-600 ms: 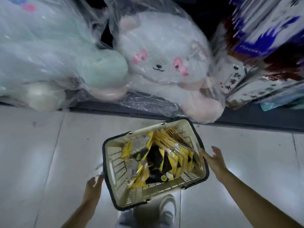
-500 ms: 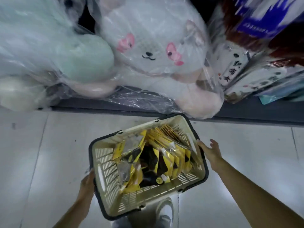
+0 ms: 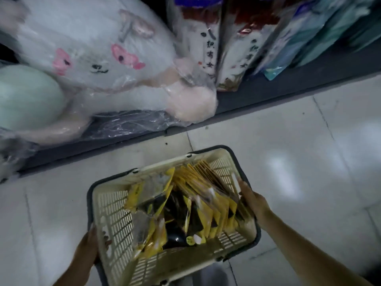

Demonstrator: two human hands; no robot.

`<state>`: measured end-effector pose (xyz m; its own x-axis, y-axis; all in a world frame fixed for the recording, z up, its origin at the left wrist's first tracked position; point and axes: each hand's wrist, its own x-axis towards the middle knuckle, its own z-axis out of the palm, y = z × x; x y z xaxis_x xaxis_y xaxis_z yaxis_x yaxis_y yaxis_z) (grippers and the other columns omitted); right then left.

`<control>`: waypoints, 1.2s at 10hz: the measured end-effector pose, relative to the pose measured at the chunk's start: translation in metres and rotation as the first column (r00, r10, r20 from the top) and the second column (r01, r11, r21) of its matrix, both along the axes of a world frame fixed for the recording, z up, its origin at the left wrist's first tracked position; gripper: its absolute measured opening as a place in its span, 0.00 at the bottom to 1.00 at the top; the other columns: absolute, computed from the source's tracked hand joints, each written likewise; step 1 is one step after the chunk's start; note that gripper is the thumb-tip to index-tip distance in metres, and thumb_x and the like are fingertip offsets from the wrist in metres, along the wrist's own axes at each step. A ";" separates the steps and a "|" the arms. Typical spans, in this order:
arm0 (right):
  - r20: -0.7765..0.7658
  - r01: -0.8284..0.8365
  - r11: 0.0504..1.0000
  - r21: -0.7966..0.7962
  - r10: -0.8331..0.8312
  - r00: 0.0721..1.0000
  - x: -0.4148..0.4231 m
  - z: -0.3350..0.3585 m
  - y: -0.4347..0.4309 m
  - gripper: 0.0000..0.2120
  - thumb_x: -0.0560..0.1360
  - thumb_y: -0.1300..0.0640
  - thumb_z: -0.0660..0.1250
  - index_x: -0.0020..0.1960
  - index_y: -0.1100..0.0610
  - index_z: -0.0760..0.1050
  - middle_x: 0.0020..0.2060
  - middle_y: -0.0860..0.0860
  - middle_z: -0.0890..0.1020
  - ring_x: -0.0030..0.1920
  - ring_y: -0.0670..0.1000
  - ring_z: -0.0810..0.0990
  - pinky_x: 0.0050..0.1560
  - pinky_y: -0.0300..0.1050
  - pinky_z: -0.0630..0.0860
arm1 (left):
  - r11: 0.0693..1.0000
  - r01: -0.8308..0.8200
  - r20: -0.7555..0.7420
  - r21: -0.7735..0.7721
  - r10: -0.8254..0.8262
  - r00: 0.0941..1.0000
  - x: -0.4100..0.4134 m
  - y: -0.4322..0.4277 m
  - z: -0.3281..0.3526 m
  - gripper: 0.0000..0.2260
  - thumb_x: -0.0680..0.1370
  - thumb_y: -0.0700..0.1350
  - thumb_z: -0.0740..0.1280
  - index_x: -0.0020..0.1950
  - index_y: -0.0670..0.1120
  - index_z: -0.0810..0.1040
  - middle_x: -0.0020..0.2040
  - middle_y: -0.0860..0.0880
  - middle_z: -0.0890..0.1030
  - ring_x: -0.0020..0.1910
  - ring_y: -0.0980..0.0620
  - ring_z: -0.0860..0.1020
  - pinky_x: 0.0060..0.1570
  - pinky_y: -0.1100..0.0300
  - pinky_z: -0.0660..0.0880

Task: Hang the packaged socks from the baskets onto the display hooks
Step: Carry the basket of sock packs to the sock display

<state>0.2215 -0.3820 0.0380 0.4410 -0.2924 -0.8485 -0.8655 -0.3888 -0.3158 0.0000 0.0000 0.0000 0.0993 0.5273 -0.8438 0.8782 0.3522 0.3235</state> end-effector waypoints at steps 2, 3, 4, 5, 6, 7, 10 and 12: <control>0.091 0.271 0.962 -0.024 -0.268 0.959 -0.086 0.189 -0.110 0.31 0.65 0.28 0.61 0.38 0.57 0.80 0.31 0.59 0.82 0.37 0.56 0.81 0.40 0.51 0.78 | 0.946 0.321 0.045 -0.036 -0.319 0.947 0.104 -0.069 0.221 0.27 0.78 0.64 0.52 0.46 0.44 0.79 0.38 0.42 0.80 0.37 0.45 0.77 0.37 0.58 0.73; 0.165 0.412 0.911 -0.032 -0.402 0.901 -0.126 0.273 -0.163 0.31 0.71 0.31 0.57 0.45 0.59 0.80 0.39 0.61 0.82 0.40 0.55 0.82 0.46 0.52 0.77 | 0.855 0.518 0.112 -0.015 -0.513 0.851 0.151 -0.125 0.306 0.26 0.77 0.66 0.51 0.44 0.47 0.79 0.38 0.44 0.78 0.36 0.46 0.76 0.38 0.58 0.72; 0.209 0.565 0.825 0.012 -0.555 0.805 -0.159 0.333 -0.210 0.23 0.75 0.35 0.57 0.41 0.53 0.80 0.38 0.56 0.84 0.38 0.49 0.80 0.40 0.47 0.76 | 0.780 0.624 0.200 0.036 -0.618 0.760 0.194 -0.180 0.361 0.27 0.78 0.64 0.53 0.44 0.43 0.79 0.37 0.43 0.77 0.33 0.48 0.73 0.39 0.57 0.70; 0.262 0.675 0.733 0.082 -0.669 0.695 -0.183 0.383 -0.251 0.23 0.73 0.33 0.56 0.43 0.48 0.81 0.34 0.45 0.85 0.37 0.45 0.82 0.37 0.41 0.74 | 0.684 0.724 0.275 0.084 -0.715 0.643 0.236 -0.250 0.410 0.25 0.80 0.60 0.55 0.46 0.40 0.78 0.37 0.42 0.77 0.31 0.48 0.71 0.33 0.62 0.71; 0.322 0.751 0.653 0.099 -0.735 0.597 -0.188 0.429 -0.301 0.23 0.75 0.33 0.55 0.44 0.48 0.81 0.31 0.43 0.85 0.37 0.44 0.81 0.35 0.39 0.73 | 0.593 0.789 0.317 0.161 -0.788 0.528 0.277 -0.328 0.453 0.23 0.81 0.57 0.56 0.41 0.40 0.78 0.27 0.47 0.74 0.25 0.50 0.67 0.19 0.69 0.65; 0.362 0.812 0.570 0.125 -0.788 0.498 -0.181 0.453 -0.351 0.26 0.77 0.36 0.55 0.53 0.56 0.81 0.37 0.49 0.83 0.39 0.48 0.80 0.35 0.41 0.72 | 0.510 0.849 0.382 0.142 -0.819 0.428 0.316 -0.401 0.488 0.24 0.81 0.57 0.55 0.45 0.38 0.78 0.27 0.46 0.71 0.23 0.51 0.65 0.21 0.66 0.63; 0.485 0.887 0.406 0.221 -0.835 0.261 -0.093 0.481 -0.500 0.22 0.77 0.38 0.58 0.51 0.54 0.79 0.38 0.49 0.82 0.40 0.48 0.80 0.36 0.41 0.73 | 0.361 0.910 0.471 0.202 -0.851 0.233 0.454 -0.605 0.540 0.22 0.80 0.58 0.57 0.41 0.41 0.76 0.28 0.48 0.70 0.23 0.53 0.65 0.20 0.66 0.64; 0.496 0.925 0.297 0.237 -0.856 0.148 -0.001 0.484 -0.610 0.25 0.77 0.38 0.57 0.54 0.57 0.80 0.44 0.57 0.83 0.43 0.52 0.81 0.38 0.43 0.74 | 0.222 0.963 0.505 0.151 -0.855 0.118 0.584 -0.758 0.544 0.21 0.80 0.59 0.58 0.41 0.41 0.75 0.28 0.49 0.70 0.23 0.53 0.65 0.22 0.64 0.63</control>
